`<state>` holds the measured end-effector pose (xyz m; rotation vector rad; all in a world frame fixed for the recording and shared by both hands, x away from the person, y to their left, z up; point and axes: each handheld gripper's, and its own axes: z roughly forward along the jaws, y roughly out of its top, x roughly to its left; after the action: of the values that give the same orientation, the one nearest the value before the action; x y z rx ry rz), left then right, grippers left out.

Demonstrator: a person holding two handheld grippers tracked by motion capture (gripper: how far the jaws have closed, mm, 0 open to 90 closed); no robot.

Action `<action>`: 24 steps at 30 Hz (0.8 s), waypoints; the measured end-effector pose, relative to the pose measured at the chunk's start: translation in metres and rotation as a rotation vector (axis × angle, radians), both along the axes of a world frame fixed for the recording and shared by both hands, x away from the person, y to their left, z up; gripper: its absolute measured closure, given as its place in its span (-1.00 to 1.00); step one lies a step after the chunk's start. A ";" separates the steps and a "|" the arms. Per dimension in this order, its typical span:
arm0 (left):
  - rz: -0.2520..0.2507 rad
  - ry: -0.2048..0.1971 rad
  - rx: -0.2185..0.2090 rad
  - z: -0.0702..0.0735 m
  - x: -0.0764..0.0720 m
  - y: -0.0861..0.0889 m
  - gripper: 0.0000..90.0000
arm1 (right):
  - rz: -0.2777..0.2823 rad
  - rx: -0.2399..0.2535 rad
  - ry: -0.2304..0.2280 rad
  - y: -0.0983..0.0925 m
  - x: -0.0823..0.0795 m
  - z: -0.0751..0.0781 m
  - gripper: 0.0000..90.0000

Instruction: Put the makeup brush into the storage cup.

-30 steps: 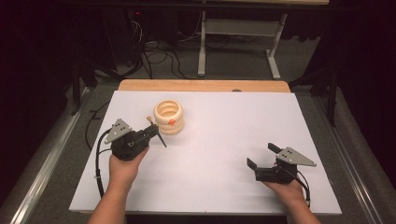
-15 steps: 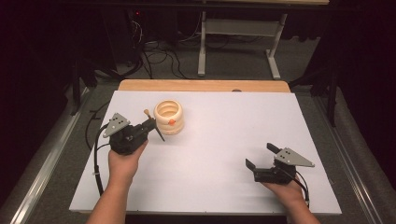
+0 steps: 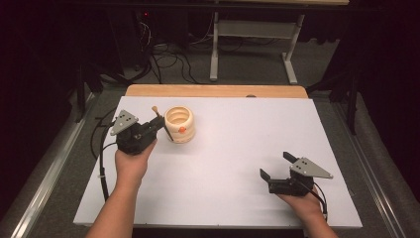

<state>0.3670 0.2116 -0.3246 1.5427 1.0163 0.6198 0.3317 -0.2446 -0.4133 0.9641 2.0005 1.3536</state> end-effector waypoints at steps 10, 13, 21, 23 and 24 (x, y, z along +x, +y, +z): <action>0.017 -0.025 0.013 0.020 0.009 -0.003 0.85 | 0.001 0.007 -0.002 -0.002 -0.001 0.000 -0.98; 0.022 -0.025 0.018 0.022 0.013 -0.004 0.85 | 0.003 0.006 -0.003 -0.002 -0.001 0.000 -0.98; 0.037 -0.027 0.018 0.027 0.024 -0.008 0.85 | -0.002 0.005 -0.001 -0.002 -0.001 0.000 -0.98; 0.043 -0.025 0.018 0.026 0.026 -0.009 0.85 | -0.001 0.006 0.000 -0.002 -0.001 0.000 -0.98; 0.046 -0.024 0.018 0.026 0.028 -0.009 0.86 | 0.000 0.005 -0.001 -0.002 -0.001 0.000 -0.98</action>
<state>0.3946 0.2026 -0.2986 1.5275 1.0333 0.6799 0.3308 -0.2468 -0.4135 0.9654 1.9970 1.3599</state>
